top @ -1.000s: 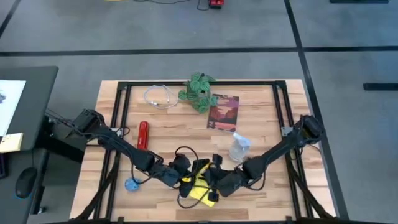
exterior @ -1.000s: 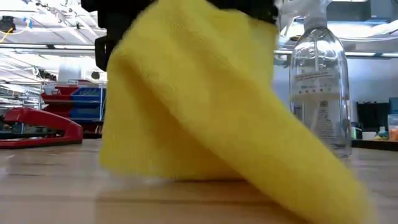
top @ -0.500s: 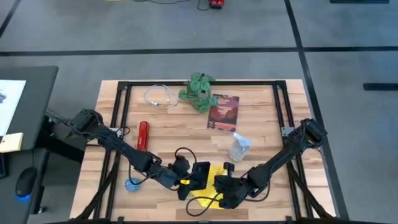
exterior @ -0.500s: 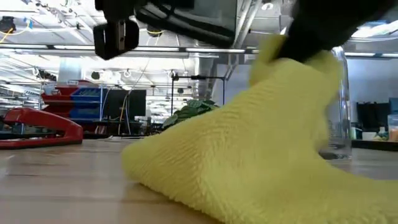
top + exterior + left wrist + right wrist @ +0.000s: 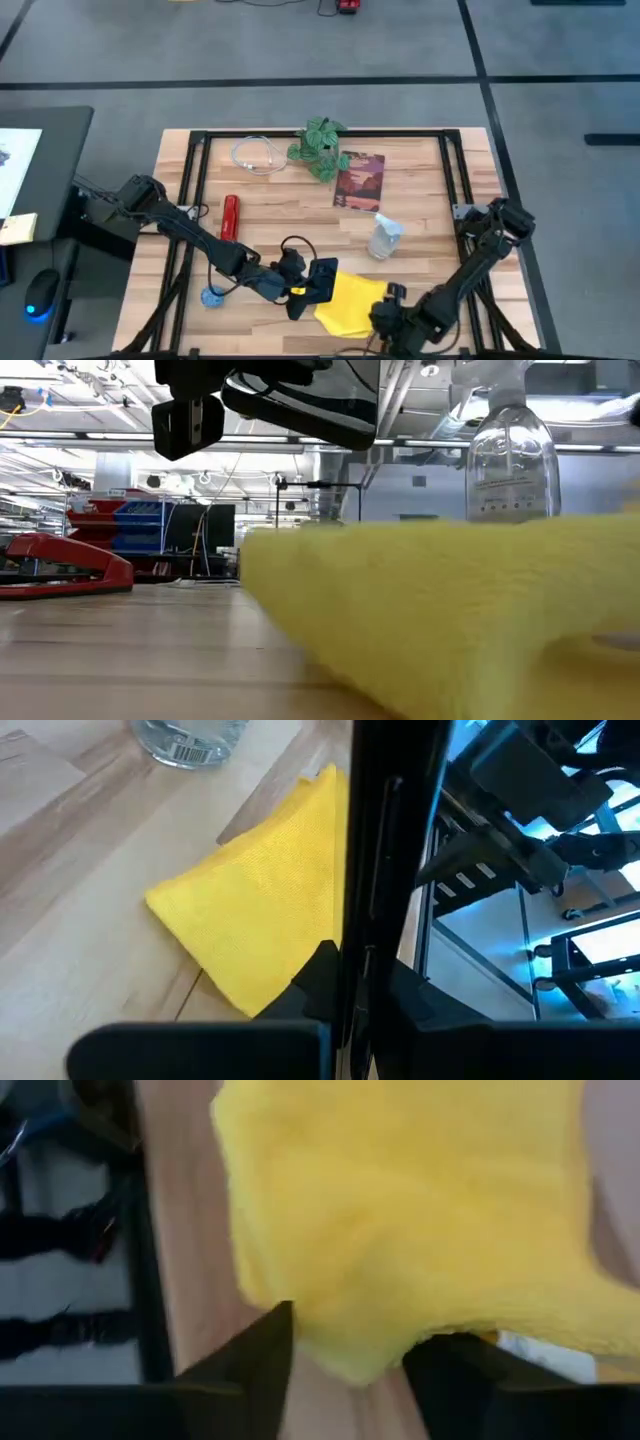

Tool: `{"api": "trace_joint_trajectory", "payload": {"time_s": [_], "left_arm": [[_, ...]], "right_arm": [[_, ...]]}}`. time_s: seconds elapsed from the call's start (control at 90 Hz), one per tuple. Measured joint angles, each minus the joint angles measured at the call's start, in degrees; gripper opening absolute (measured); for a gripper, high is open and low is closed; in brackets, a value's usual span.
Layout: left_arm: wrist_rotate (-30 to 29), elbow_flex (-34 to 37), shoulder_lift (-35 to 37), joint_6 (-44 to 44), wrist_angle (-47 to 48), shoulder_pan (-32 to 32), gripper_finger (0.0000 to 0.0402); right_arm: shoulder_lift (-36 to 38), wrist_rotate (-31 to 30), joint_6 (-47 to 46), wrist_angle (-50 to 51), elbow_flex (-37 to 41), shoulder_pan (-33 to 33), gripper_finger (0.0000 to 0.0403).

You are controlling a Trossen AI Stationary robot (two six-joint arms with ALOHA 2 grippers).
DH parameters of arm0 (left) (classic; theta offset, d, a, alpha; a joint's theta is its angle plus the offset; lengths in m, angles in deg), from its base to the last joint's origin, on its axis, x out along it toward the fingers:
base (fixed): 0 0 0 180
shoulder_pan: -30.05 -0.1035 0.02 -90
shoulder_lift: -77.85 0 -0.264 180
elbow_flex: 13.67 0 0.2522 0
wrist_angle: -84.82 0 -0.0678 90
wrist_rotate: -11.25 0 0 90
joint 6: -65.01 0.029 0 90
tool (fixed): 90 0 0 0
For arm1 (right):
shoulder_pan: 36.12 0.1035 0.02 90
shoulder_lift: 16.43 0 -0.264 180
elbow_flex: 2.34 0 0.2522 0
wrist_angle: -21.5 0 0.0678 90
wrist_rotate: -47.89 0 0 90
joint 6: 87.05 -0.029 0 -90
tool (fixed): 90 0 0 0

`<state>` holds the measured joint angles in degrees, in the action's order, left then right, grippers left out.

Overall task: Apply microfiber cloth
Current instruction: Wipe the back of the cellphone using the microfiber cloth

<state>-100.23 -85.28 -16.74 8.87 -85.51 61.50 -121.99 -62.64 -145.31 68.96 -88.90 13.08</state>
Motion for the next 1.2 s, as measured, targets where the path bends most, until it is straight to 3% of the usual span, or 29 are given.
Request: {"api": "trace_joint_trajectory", "payload": {"time_s": [0.133,0.267,0.411,0.522,0.7,0.789,1.044,1.2], "left_arm": [[-0.2,-0.2,0.0,0.6,-1.1,0.0,0.0007],[-0.7,-1.1,0.0,1.8,-1.2,0.0,0.0007],[-0.1,-1.8,-0.1,5.8,-5.8,0.0,0.0007],[0.5,-1.8,-0.1,8.3,-8.5,0.0,0.0007],[0.6,-1.8,-0.1,9.2,-10.6,0.8,0.0007],[1.3,-1.8,-0.1,9.9,-10.4,1.7,0.0007],[1.8,-1.8,-0.1,10.4,-10.7,3.6,0.0007],[1.8,-1.8,-0.1,11.4,-10.5,3.7,0.0007]], "right_arm": [[4.6,1.1,1.9,-0.3,-0.1,1.3,0.0261],[8.6,0.9,4.4,-0.4,-0.1,1.1,0.0276],[9.2,-7.1,4.3,-2.1,0.2,-0.2,0.0276],[8.8,-11.4,2.5,-11.7,4.3,-1.6,0.0276],[9.6,-13.1,5.7,-36.2,11.1,-4.5,0.0276],[9.9,-14.4,7.8,-40.6,11.6,-6.0,0.0276],[10.1,-13.7,15.7,-48.5,11.8,-10.7,0.0276],[10.3,-5.9,19.7,-56.6,11.8,-15.3,0.0272]]}}
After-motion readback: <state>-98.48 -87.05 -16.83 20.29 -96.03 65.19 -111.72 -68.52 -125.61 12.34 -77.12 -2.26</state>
